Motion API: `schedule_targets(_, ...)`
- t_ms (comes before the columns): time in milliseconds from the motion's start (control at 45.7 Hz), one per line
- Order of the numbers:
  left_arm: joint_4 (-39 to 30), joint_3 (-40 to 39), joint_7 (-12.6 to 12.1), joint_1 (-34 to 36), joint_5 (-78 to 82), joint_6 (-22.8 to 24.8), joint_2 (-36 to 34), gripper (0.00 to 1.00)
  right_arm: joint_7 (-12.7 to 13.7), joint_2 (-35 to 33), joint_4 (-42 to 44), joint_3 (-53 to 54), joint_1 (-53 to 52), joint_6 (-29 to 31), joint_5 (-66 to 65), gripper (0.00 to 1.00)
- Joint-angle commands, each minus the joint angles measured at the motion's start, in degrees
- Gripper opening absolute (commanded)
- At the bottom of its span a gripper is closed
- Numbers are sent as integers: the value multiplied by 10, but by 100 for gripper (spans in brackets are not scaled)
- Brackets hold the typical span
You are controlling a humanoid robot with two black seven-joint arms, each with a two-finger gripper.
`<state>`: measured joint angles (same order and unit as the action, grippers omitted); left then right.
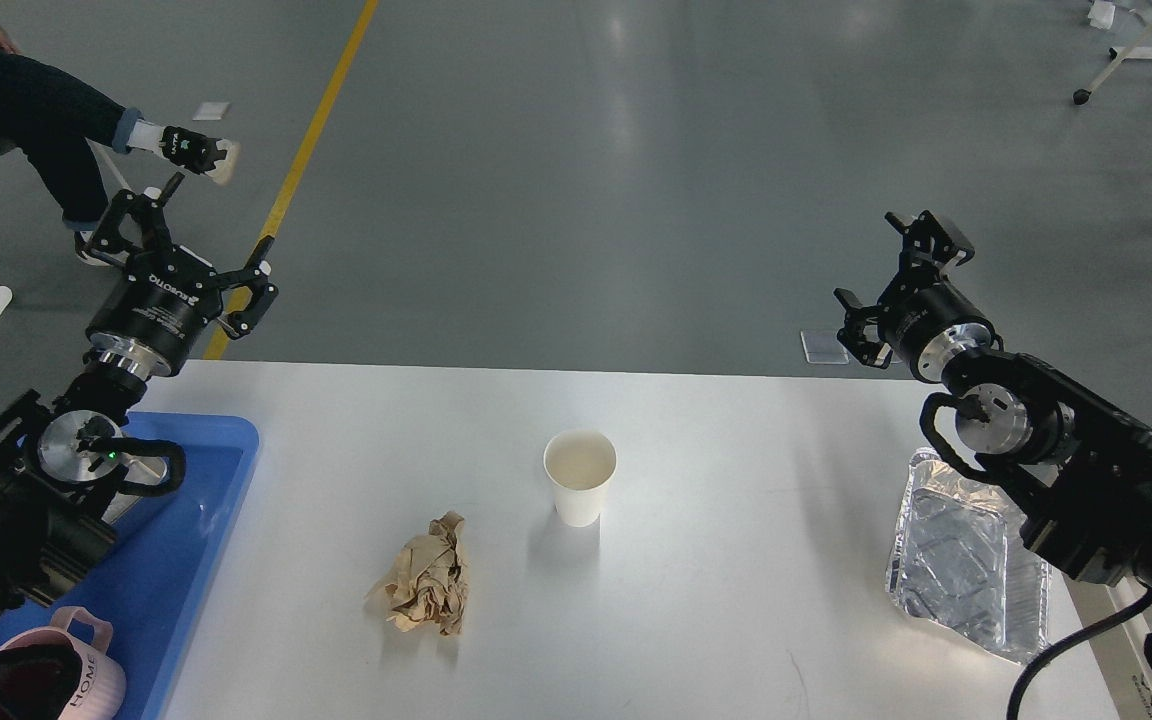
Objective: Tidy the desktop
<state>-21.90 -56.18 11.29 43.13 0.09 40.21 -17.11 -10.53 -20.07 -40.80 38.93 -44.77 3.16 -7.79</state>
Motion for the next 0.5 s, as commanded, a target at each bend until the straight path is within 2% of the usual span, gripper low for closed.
schedule_targets(0,2,-6,-4,-5,1,1,11,97,-1,0,-2,-42,-16,10,-56,100)
schedule_targets(197,2,-5,-6,-9,4,3,10,97,-1,4,-3,-94,-18,40,-69,100)
schedule_targets(482,2,-3,-6,-10,4,3,23,97,-2,34,-29,-155,-21,41,-118,100)
